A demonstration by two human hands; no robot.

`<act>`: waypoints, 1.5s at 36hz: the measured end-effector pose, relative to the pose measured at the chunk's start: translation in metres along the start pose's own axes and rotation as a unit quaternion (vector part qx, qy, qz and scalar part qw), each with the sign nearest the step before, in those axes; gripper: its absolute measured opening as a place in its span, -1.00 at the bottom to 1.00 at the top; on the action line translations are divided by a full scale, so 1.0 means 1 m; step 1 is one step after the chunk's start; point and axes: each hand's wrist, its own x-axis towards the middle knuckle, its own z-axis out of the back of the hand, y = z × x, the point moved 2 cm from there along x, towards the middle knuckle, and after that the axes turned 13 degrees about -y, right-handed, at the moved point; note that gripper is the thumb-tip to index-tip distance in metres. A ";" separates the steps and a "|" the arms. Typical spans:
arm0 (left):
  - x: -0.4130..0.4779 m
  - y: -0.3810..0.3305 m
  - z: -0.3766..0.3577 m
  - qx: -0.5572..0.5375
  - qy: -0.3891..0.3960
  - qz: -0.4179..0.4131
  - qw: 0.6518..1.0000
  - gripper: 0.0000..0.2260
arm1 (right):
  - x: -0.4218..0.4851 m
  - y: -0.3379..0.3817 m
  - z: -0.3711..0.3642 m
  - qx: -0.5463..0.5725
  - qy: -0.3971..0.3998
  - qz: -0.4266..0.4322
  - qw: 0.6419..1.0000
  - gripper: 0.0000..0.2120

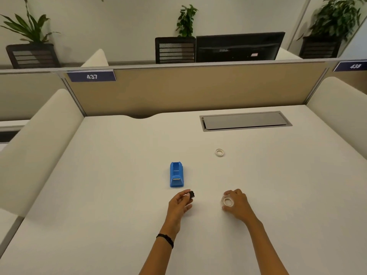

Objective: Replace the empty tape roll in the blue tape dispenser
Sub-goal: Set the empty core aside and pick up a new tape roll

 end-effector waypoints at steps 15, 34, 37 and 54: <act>-0.018 0.003 0.002 0.015 -0.039 -0.061 0.997 -0.89 | -0.027 0.064 -0.017 0.236 -0.001 0.069 0.969 -0.58; -0.032 -0.004 -0.004 0.035 -0.042 -0.107 0.993 -0.86 | -0.043 0.084 -0.023 0.282 0.041 0.109 0.952 -0.64; -0.033 -0.004 -0.002 0.037 -0.045 -0.111 0.992 -0.87 | -0.045 0.084 -0.022 0.284 0.045 0.110 0.951 -0.63; -0.036 -0.003 0.002 0.045 -0.040 -0.099 0.993 -0.81 | -0.052 0.089 -0.020 0.280 0.070 0.112 0.951 -0.63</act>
